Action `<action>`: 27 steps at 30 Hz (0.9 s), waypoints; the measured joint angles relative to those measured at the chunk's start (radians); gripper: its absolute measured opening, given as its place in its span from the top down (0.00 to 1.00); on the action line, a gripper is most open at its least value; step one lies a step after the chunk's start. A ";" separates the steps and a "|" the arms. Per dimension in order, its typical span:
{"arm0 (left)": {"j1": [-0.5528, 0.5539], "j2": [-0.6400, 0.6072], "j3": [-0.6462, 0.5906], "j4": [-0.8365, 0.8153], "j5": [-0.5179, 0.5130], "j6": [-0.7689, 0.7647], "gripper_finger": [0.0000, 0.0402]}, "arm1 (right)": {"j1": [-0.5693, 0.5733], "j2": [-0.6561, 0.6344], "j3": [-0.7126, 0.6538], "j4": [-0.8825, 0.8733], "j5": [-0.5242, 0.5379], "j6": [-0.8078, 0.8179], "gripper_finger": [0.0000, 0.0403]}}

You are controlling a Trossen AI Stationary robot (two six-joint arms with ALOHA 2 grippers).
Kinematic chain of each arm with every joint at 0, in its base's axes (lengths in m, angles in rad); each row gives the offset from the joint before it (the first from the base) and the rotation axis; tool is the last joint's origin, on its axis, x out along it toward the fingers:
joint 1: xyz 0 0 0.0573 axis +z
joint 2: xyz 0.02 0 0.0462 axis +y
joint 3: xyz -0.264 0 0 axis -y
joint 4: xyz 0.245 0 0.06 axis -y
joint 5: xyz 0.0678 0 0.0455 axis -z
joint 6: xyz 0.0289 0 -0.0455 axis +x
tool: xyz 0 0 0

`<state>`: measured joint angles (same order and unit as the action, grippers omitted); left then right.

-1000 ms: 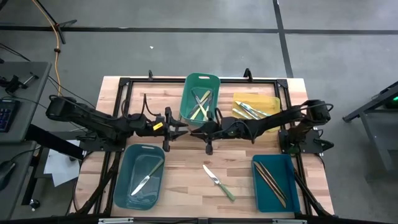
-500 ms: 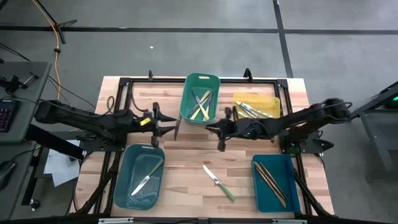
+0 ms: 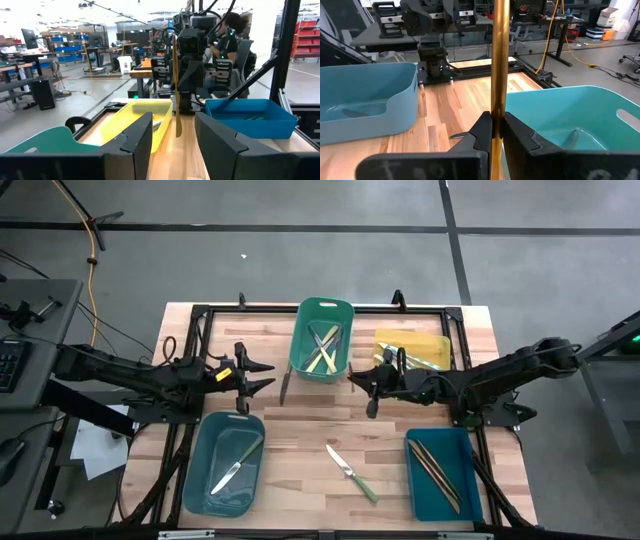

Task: Sort silverware by color (type)
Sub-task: Put the gold knife into the right blue bin

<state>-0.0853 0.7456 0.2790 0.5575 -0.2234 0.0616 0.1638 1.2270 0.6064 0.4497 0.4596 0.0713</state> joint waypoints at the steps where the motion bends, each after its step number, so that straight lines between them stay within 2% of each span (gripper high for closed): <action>1: 0.000 0.000 0.000 0.000 0.000 0.001 0.65 | 0.000 0.000 0.000 0.001 0.000 0.000 0.96; 11: 0.000 0.000 0.000 0.000 0.000 0.002 0.65 | 0.000 0.000 0.000 0.003 -0.002 0.008 0.96; 15: 0.000 0.000 0.000 -0.001 0.000 -0.004 0.65 | 0.002 0.000 0.001 0.006 -0.007 0.083 0.96; 18: 0.000 0.000 0.000 -0.006 0.000 -0.005 0.65 | 0.010 -0.001 0.021 -0.046 -0.078 0.168 0.96; 20: 0.000 0.000 0.000 -0.008 0.000 -0.005 0.65 | 0.017 -0.012 0.086 -0.221 -0.152 0.281 0.96; 27: 0.000 0.000 0.000 -0.014 0.000 -0.005 0.65 | 0.153 0.012 0.460 -1.157 -0.260 0.734 0.96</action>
<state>-0.0853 0.7456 0.2794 0.5435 -0.2232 0.0565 0.3170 1.2389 1.0660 -0.7071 0.1995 0.8049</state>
